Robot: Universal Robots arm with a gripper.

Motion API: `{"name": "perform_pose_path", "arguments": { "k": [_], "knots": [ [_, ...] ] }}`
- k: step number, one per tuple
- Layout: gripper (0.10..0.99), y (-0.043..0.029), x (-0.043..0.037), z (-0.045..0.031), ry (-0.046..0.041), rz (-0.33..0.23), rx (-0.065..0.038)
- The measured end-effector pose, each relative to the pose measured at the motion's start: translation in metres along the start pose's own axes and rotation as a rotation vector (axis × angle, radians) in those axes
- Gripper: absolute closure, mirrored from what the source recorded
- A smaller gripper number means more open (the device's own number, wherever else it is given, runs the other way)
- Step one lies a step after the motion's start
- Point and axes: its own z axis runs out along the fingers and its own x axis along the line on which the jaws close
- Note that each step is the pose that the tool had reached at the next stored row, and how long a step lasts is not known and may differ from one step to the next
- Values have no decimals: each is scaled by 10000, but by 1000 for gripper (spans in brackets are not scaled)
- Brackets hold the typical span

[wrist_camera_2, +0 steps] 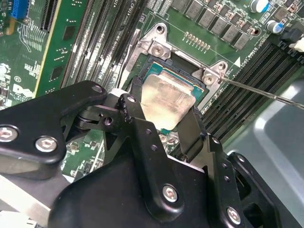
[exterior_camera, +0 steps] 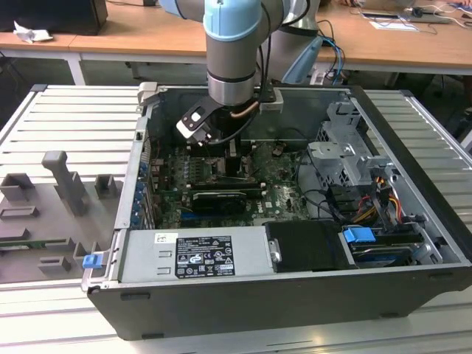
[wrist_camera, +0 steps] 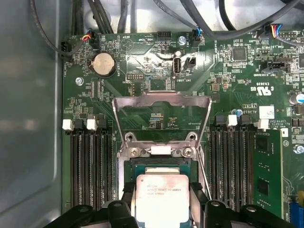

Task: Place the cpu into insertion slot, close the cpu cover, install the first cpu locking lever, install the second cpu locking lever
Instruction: 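Place the cpu into insertion slot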

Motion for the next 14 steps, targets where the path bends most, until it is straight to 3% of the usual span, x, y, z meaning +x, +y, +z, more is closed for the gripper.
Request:
{"name": "perform_pose_path", "arguments": {
  "k": [4,14],
  "knots": [
    [545,8,11,34,-5,-4,0],
    [545,7,11,37,-5,-2,0]
  ]
}}
